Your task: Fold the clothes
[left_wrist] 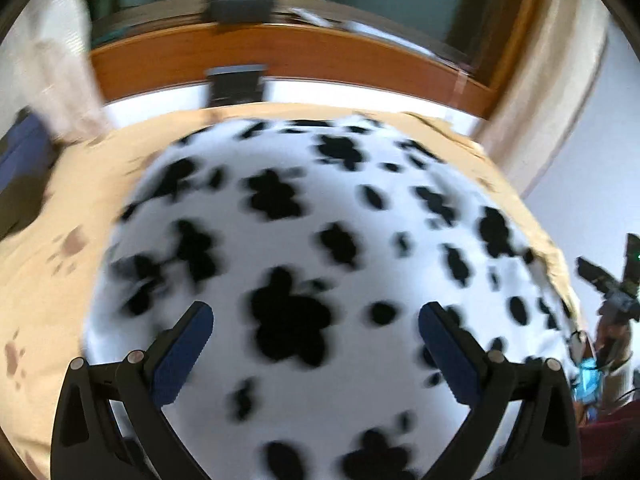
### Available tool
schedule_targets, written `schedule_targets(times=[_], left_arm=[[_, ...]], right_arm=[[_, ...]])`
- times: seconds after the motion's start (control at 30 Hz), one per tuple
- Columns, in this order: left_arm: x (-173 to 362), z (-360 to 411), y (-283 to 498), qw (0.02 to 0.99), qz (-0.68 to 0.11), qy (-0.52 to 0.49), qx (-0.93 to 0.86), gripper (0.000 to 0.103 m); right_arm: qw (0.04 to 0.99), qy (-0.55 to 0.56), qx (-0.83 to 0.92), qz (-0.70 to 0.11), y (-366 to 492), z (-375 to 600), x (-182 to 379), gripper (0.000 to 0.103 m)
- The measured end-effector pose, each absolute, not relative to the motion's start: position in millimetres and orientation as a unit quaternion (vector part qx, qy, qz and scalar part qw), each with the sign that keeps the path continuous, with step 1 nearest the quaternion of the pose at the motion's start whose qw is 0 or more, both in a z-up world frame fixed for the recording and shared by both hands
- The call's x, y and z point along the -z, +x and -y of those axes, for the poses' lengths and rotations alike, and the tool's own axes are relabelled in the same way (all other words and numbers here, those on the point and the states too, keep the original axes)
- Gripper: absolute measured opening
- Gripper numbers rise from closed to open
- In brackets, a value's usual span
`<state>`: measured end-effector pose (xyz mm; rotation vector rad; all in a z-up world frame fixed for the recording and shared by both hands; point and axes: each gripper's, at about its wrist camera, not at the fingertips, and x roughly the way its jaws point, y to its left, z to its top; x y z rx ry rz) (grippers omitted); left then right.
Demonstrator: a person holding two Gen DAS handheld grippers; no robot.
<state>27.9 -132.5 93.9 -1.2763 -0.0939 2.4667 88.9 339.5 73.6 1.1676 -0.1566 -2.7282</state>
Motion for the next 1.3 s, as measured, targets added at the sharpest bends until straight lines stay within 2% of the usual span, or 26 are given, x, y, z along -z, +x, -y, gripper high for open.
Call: schedule_targets(times=[0.07,0.2,0.3,0.5,0.67,0.73,0.8,0.87,1.03,1.07,1.1,1.17,1.3], left_arm=[[-93.9,104.7,20.7,0.204,0.038,-0.462,-0.862,0.103],[-79.8,54.9,18.1,0.232,0.037,-0.471,-0.850,0.103],[-59.3,27.7,19.6,0.244,0.030,-0.476,-0.844,0.103],[-25.2,16.6,22.4,0.220,0.008,-0.485,-0.846,0.103],[-22.6,15.4,25.4,0.215,-0.005,-0.477,-0.852,0.103],[-20.2,11.2,26.7,0.212,-0.025,-0.474,-0.854,0.103],[-17.3,5.6,30.2,0.208,-0.053,-0.467,-0.858,0.103],[-14.6,-0.2,33.9,0.202,-0.082,-0.460,-0.861,0.103],[-13.8,0.4,34.0,0.201,-0.086,-0.456,-0.863,0.103],[-13.7,0.4,34.2,0.201,-0.086,-0.456,-0.863,0.103],[-13.5,-0.3,34.9,0.200,-0.087,-0.455,-0.863,0.103],[-13.3,-1.0,35.7,0.199,-0.089,-0.454,-0.864,0.103],[-13.1,-1.3,36.5,0.200,-0.088,-0.453,-0.865,0.103]], right_arm=[[0.076,0.399,0.913,0.037,95.4,-333.8,-64.9,0.102],[0.051,0.419,0.905,-0.044,100.8,-313.8,-46.8,0.102],[0.030,0.409,0.910,-0.057,108.8,-331.3,-49.6,0.102],[0.048,0.420,0.903,0.080,130.8,-412.7,-54.8,0.102],[0.069,0.426,0.898,0.084,159.3,-424.3,-42.7,0.101],[0.088,0.419,0.901,0.068,174.9,-418.8,-39.7,0.086],[0.102,0.426,0.897,0.058,183.8,-412.4,-34.1,0.063],[0.111,0.436,0.892,0.046,188.7,-405.2,-27.6,0.054],[0.117,0.449,0.886,0.023,199.9,-396.0,-13.4,0.049],[0.114,0.447,0.887,0.027,201.0,-396.3,-12.2,0.044],[0.110,0.447,0.887,0.029,200.4,-396.5,-10.1,0.035],[0.104,0.448,0.887,0.025,199.3,-393.6,-9.8,0.026],[0.105,0.443,0.890,0.035,199.1,-393.1,-19.8,0.015]])
